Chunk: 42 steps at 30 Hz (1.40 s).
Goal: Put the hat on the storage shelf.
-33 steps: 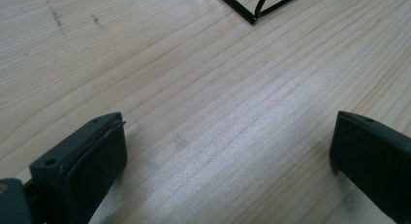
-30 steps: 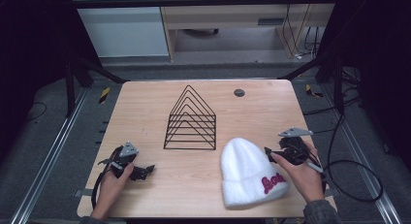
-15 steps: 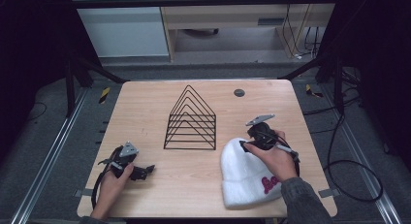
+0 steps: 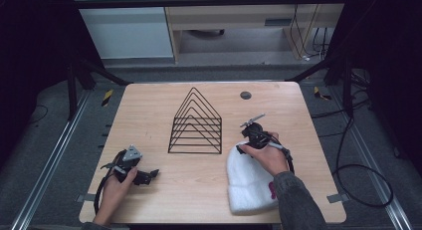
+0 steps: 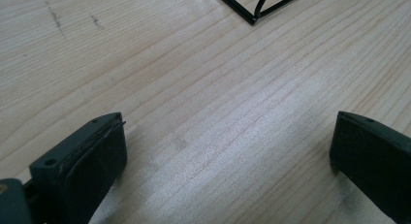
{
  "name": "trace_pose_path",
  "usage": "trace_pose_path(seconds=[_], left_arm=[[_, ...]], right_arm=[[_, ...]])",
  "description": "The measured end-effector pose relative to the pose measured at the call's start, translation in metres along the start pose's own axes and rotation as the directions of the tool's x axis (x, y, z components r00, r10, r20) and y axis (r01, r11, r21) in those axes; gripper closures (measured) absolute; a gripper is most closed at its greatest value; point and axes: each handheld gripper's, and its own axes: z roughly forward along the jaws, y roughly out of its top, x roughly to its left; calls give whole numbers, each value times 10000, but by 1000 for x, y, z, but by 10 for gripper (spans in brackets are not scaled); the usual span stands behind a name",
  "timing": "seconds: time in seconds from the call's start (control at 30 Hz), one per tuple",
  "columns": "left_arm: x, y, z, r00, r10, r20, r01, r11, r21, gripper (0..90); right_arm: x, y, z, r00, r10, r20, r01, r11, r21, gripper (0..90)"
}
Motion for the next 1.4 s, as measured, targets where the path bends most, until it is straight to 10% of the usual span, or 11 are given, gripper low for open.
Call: trace_pose_path(seconds=[0.57,0.9,1.2,1.4], left_arm=[[0,0,0,10000,8,10,-8,10000,8,0],[0,0,0,10000,-13,-4,13,10000,0,0],[-2,2,-3,9987,-40,-499,34,9999,-126,31],[-12,26,-29,9991,39,-422,-109,9862,-1654,34]], right_arm=[[2,-7,11,9973,-297,-672,349,9964,772,771],[6,-2,-49,9967,-421,-699,354,9950,-938,782],[10,-1,-135,9954,-588,-756,316,9468,-3202,794],[22,8,-178,9945,-1036,-144,877,9008,-4252,799]])
